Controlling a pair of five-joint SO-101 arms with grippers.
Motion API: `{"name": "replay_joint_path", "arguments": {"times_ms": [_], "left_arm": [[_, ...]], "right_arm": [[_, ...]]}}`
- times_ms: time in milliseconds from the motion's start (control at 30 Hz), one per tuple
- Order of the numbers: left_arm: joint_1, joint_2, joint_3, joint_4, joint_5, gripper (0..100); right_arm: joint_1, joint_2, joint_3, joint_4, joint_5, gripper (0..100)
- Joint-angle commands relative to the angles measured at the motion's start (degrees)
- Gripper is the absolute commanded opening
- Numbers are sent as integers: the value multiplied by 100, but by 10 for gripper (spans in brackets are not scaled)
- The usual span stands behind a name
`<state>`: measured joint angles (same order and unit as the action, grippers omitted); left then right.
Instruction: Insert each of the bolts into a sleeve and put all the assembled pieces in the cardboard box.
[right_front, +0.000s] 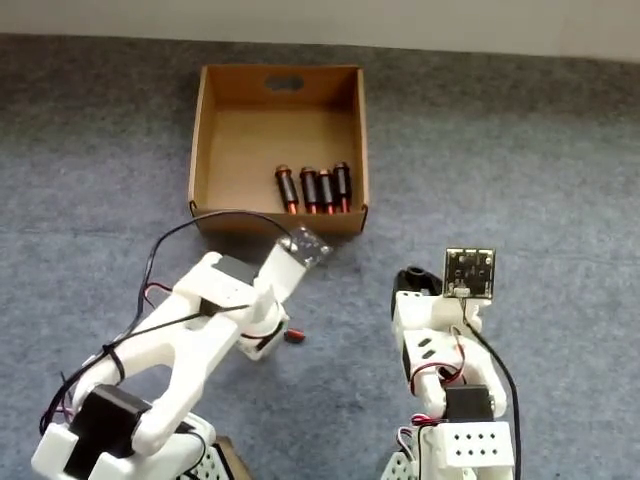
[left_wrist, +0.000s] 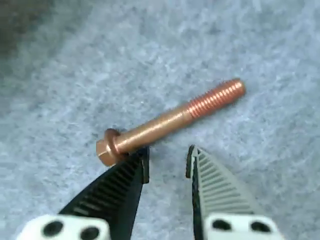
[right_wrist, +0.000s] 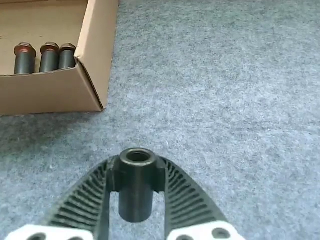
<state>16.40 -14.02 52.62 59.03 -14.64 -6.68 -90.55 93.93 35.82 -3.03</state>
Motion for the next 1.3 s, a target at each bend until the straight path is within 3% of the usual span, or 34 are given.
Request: {"name": "replay_joint_path", "arguments": {"times_ms": [0, 733, 867, 1067, 1267], "left_arm": [[-286, -145, -31, -273, 79, 143], [-277, -189, -514, -475, 3156, 143], [-268, -189, -637, -404, 3429, 143], [-259, -171, -1244, 343, 3701, 143], [-251, -136, -1297, 352, 3903, 144]], "right_arm": [[57, -66, -57, -92, -26, 5], [57, -66, -48, -92, -18, 5], [57, -66, -57, -92, -18, 5], [57, -66, -57, -101, -18, 5], [57, -66, -57, -101, -18, 5]]}}
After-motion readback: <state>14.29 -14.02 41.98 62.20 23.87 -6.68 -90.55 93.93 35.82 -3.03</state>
